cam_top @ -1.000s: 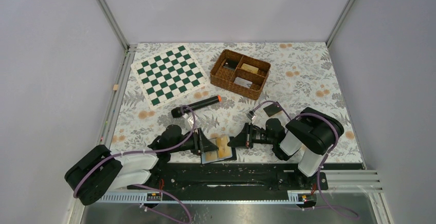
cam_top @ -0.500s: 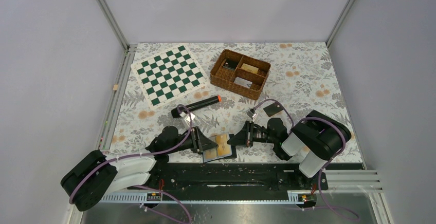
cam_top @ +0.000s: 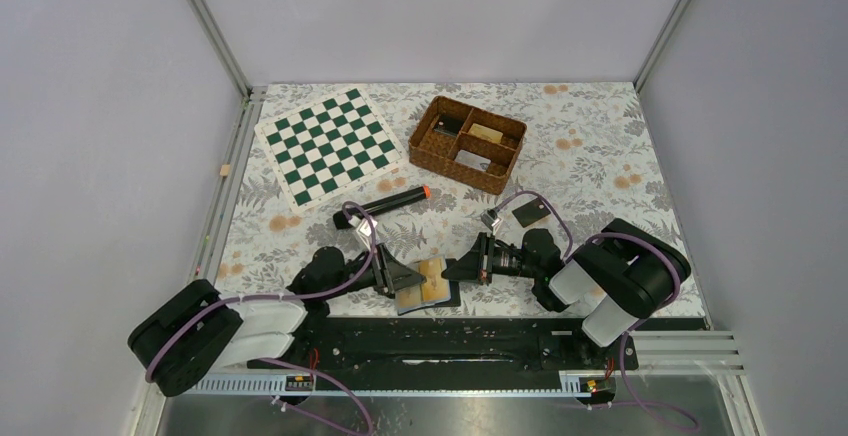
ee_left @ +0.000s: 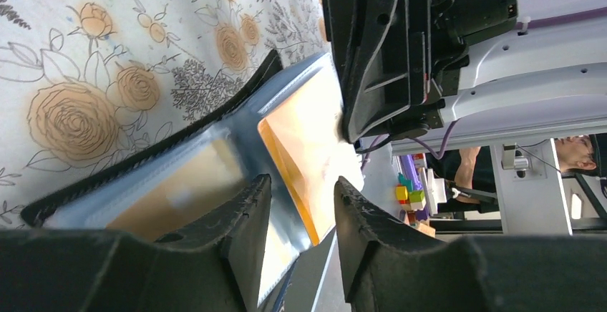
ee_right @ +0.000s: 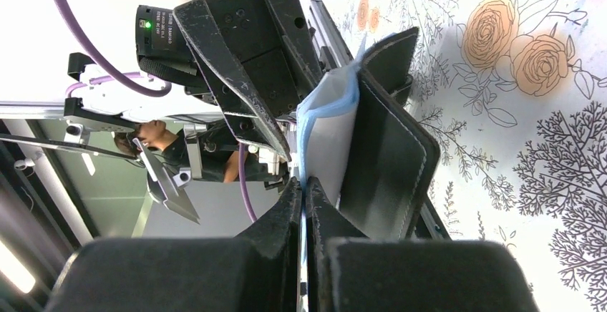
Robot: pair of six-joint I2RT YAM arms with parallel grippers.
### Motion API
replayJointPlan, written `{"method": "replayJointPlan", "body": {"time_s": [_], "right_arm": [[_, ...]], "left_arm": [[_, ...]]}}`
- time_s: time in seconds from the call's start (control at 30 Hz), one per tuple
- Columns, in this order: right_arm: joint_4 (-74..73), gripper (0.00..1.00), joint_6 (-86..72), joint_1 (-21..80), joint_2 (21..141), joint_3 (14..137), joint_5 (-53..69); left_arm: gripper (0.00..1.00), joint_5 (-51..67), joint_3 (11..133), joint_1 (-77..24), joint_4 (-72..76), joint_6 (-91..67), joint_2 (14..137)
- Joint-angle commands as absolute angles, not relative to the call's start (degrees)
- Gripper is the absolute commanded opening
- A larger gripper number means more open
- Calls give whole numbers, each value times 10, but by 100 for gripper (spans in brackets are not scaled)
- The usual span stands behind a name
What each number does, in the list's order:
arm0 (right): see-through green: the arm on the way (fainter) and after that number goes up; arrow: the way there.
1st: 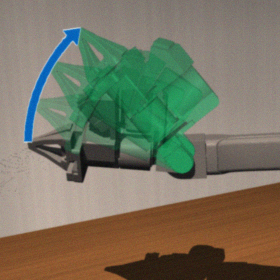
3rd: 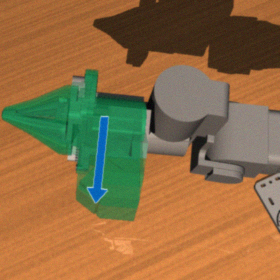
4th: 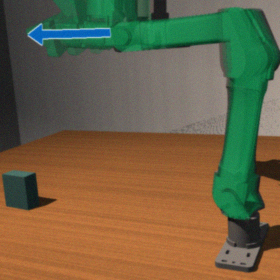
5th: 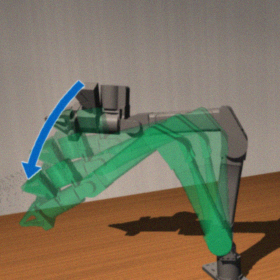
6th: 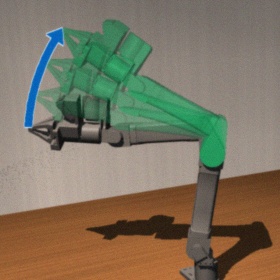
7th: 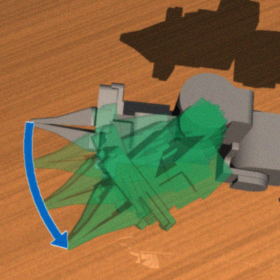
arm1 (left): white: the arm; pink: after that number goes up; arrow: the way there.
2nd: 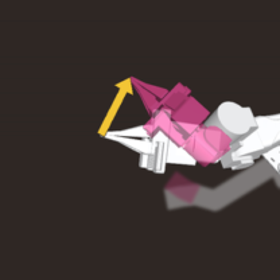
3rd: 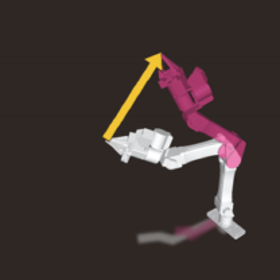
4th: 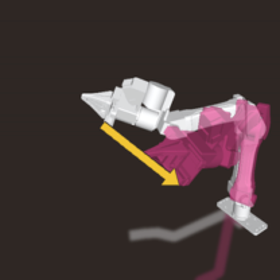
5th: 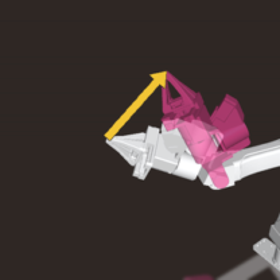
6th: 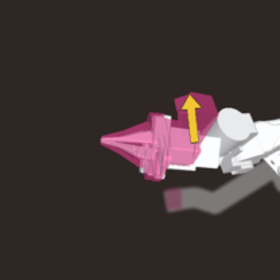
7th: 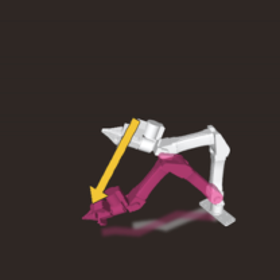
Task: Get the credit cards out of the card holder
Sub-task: Remove the credit card from the card holder.
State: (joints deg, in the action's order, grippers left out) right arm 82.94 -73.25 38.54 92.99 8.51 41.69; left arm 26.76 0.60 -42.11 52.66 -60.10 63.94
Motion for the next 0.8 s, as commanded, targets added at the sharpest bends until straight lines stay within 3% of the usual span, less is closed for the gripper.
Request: {"method": "replayJointPlan", "body": {"time_s": [0.0,0.27,0.5,0.63,0.77], "right_arm": [[860,0,-745,384,910,97,434],[860,0,-749,384,907,97,432],[860,0,-751,383,914,96,427],[859,1,-750,383,918,92,422],[860,8,-740,383,935,83,407]], "left_arm": [[35,278,-20,-420,623,-617,651],[32,283,-30,-421,628,-630,626],[15,280,-34,-421,614,-643,587],[0,265,-39,-420,569,-635,559],[0,253,-26,-420,500,-610,555]]}}
